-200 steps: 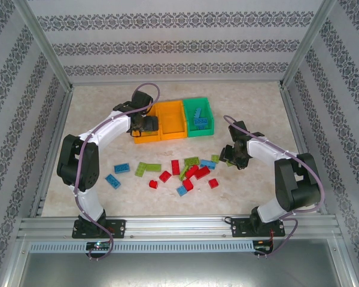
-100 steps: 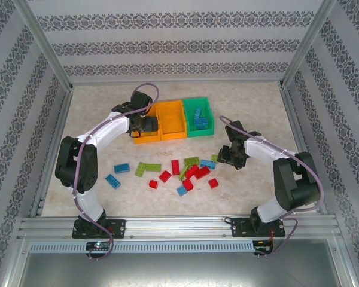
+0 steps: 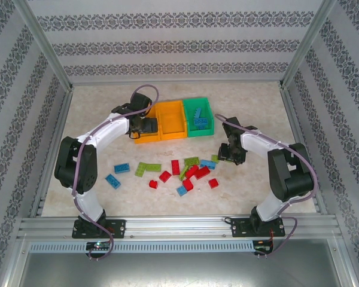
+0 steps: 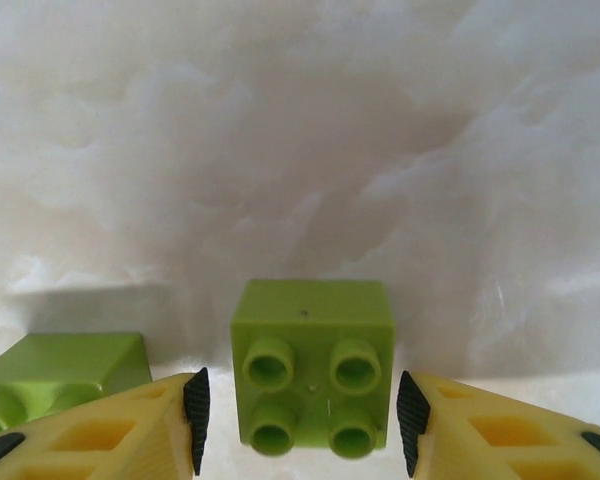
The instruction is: Sort the legos into containers by color
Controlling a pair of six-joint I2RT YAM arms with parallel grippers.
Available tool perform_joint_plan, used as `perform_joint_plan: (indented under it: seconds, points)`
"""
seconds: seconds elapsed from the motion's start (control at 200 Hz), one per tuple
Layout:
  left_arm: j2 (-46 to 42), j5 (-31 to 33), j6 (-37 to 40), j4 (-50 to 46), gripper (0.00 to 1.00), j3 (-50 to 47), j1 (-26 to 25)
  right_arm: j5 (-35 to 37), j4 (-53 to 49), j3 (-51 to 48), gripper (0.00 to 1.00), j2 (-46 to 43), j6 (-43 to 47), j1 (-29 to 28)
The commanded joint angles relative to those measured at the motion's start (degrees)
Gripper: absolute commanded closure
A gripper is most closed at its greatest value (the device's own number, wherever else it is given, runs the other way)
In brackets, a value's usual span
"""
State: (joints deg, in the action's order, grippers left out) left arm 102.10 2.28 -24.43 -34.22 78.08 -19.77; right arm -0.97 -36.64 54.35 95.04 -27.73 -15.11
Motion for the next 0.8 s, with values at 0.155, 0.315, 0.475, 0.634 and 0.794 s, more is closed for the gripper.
perform_joint_plan:
  seconds: [0.155,0.315,0.475,0.634,0.794]
  points:
    - [-7.11,2.44,-0.42,3.19,0.00,-4.60,0.02,3.94,-0.63,1.35,0.62,1.47,1.66,-1.00]
    - [-12.57,5.35,-1.62,5.68,0.01,-9.97,0.07,6.97,-1.56,4.28,0.72,-2.60,1.89,-5.16]
    - [-18.29,9.97,-2.66,4.45,0.01,-15.59,0.21,4.74,0.09,11.67,0.77,-4.95,1.70,-9.80]
    - [-21.63,11.62,-3.19,0.39,0.01,-19.63,0.44,-3.72,4.45,21.96,0.78,-0.18,0.53,-14.26]
    - [-24.11,11.87,-4.63,-1.27,0.01,-23.98,0.61,-14.72,10.78,31.58,0.79,8.92,-3.44,-17.09]
